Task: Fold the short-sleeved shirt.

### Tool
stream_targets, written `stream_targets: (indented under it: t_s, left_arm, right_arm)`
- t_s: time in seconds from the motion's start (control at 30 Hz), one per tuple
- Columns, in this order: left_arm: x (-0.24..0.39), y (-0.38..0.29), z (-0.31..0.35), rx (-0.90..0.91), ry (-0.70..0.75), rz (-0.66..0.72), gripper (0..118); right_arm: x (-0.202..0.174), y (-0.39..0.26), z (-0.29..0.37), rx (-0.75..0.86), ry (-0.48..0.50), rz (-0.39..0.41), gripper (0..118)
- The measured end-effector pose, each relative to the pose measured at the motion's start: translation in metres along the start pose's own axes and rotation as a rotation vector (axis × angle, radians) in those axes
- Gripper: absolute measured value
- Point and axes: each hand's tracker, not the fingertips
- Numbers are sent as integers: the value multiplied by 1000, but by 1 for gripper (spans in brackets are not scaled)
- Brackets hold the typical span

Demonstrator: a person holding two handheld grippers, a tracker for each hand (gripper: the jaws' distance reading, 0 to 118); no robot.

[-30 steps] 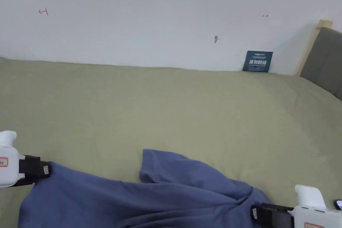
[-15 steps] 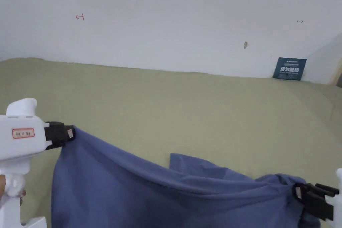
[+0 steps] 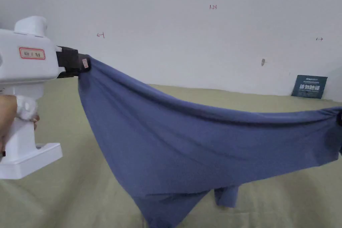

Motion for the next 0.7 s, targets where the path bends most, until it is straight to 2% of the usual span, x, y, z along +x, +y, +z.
stream_targets:
  t_s: [0.1,0.4,0.57,0.7]
  left_arm:
    - [6,25,-9,34,20,-78,2]
    - [13,82,-33,81,42,-79,2]
    - [9,68,-32,96,30,-40,2]
    - [-3,23,-29,43,35,-30,2]
  right_arm:
    - [0,34,-17,39,-7,7,9]
    - [-15,102,-59,131,-45,55,9]
    - [-21,95,-73,134,-54,31,9]
    - [-16,53,-81,73,-51,15,9]
